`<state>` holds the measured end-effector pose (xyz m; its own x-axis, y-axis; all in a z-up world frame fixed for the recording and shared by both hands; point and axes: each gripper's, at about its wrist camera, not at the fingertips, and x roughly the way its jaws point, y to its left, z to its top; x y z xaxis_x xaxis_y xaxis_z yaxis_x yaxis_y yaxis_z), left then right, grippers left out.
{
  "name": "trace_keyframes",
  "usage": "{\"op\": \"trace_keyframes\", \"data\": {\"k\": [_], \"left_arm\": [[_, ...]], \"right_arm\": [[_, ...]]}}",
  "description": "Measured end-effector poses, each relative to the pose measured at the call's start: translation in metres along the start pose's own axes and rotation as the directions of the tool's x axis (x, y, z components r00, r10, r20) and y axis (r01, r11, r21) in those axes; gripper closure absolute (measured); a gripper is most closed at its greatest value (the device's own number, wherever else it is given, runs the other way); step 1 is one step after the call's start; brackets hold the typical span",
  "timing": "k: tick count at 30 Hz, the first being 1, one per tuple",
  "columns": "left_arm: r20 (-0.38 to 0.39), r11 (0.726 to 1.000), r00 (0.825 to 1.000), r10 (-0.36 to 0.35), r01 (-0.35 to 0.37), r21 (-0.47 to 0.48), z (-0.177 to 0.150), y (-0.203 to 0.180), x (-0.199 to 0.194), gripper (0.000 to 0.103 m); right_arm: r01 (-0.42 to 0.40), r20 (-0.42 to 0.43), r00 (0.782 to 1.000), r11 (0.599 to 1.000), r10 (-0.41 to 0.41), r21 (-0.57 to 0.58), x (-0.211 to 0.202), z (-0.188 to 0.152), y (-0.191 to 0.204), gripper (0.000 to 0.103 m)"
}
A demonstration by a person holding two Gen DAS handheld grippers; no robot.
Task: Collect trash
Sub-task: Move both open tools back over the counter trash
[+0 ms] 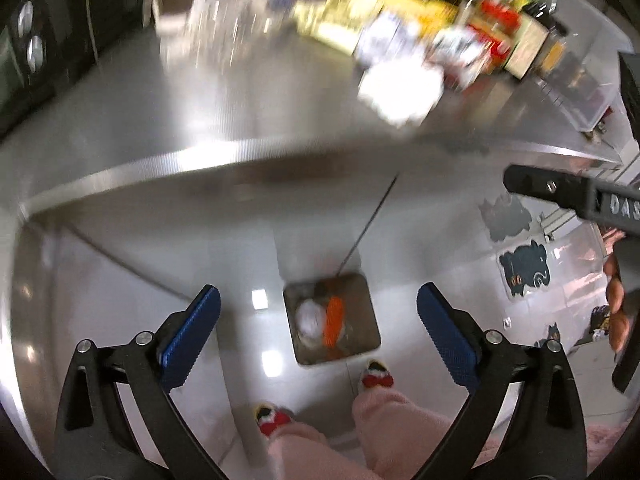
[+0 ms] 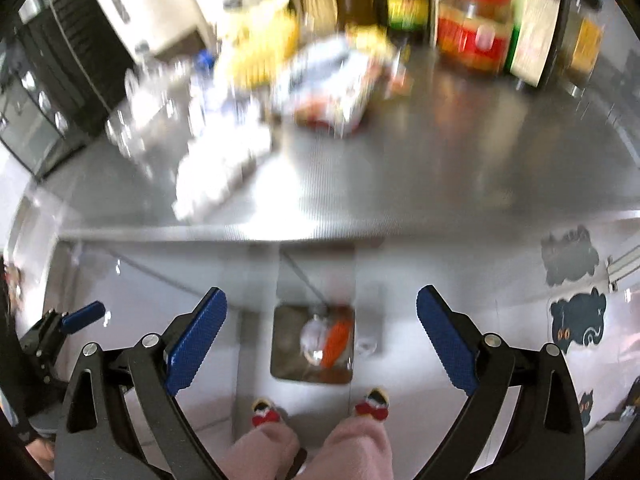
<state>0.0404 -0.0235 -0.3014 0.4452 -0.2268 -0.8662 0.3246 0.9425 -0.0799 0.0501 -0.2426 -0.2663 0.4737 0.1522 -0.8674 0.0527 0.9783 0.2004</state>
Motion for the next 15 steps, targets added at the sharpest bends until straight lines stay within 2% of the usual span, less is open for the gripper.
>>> {"op": "trace_keyframes", "data": {"k": [3,7,13,15], "left_arm": [[0.058,1.0,0.998,0.013,-0.015,0.027,0.021,-0.012,-0.021,0.009],[0.106,1.0,0.994,-0.016,0.014,0.02,0.049,-0.021,-0.033,0.009],[0.127,0.998,0.99,-0.059,0.058,0.016,0.079,-0.032,-0.022,0.01],[0.125,0.997,0.99,-0.068,0.065,0.028,0.09,-0.039,-0.013,0.015]], "right_arm": [[-0.019,0.054,0.998,1.0,0.018,0.008,-0.018,0.031,-0.006,0.007],[-0.024,0.104,0.994,1.0,0.024,0.007,-0.016,0.057,-0.014,0.007],[-0.017,0.12,0.993,0.999,0.02,-0.03,-0.005,0.093,-0.022,0.008],[-0.022,0.108,0.994,0.999,0.025,-0.034,0.002,0.1,-0.022,0.008]]}}
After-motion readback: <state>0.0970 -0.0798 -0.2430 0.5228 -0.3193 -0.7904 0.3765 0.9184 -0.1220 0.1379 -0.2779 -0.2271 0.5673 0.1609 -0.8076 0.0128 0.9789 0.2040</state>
